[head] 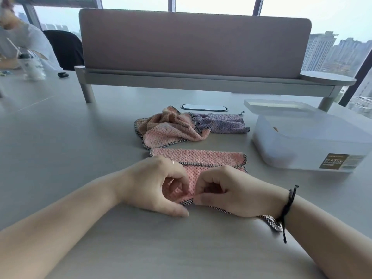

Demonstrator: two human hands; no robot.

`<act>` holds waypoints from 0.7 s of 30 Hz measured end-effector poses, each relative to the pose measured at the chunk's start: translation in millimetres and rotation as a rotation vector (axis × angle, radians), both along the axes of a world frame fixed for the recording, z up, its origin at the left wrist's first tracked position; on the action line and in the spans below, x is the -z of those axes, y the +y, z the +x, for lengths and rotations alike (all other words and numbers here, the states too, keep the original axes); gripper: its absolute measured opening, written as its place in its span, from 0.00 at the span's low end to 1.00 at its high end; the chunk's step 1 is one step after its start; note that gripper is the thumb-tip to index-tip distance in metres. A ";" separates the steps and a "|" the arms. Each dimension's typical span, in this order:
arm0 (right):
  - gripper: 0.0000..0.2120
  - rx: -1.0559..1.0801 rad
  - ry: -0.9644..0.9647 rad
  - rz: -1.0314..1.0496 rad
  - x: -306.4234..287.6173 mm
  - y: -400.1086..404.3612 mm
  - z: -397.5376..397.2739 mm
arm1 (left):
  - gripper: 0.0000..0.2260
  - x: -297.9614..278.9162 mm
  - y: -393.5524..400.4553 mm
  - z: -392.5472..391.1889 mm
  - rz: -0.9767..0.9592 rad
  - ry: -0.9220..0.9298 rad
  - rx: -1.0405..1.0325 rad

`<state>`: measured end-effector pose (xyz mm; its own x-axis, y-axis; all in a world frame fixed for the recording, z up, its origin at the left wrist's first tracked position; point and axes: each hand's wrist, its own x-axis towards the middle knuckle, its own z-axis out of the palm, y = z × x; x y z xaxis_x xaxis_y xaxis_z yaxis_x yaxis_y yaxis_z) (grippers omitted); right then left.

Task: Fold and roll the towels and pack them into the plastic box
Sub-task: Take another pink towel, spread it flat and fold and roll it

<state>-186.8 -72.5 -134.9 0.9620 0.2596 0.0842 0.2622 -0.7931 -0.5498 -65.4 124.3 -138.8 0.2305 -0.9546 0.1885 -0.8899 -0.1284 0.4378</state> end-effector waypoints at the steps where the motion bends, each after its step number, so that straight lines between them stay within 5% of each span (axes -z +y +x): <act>1: 0.08 0.032 0.003 0.051 -1.3 -1.1 0.5 | 0.12 0.6 0.7 0.8 -0.014 -0.014 -0.010; 5: 0.12 0.132 -0.016 0.120 -5.0 -4.0 0.1 | 0.12 0.3 4.4 8.2 -0.129 0.114 -0.122; 9: 0.31 0.203 -0.073 -0.146 -3.2 -0.6 -5.4 | 0.11 8.1 6.6 22.6 -0.267 0.222 -0.215; 15: 0.15 0.361 -0.126 -0.100 -17.7 -22.1 -1.7 | 0.07 11.4 4.2 32.4 -0.413 0.204 -0.298; 21: 0.19 0.516 -0.033 0.067 -15.8 -62.4 7.7 | 0.08 15.8 5.2 33.7 -0.310 0.082 -0.333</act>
<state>-179.1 -134.9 -119.1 0.9600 -0.2547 0.1166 -0.1356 -0.7869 -0.6020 -31.7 129.5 -154.7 0.5410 -0.7273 0.4222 -0.7834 -0.2533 0.5675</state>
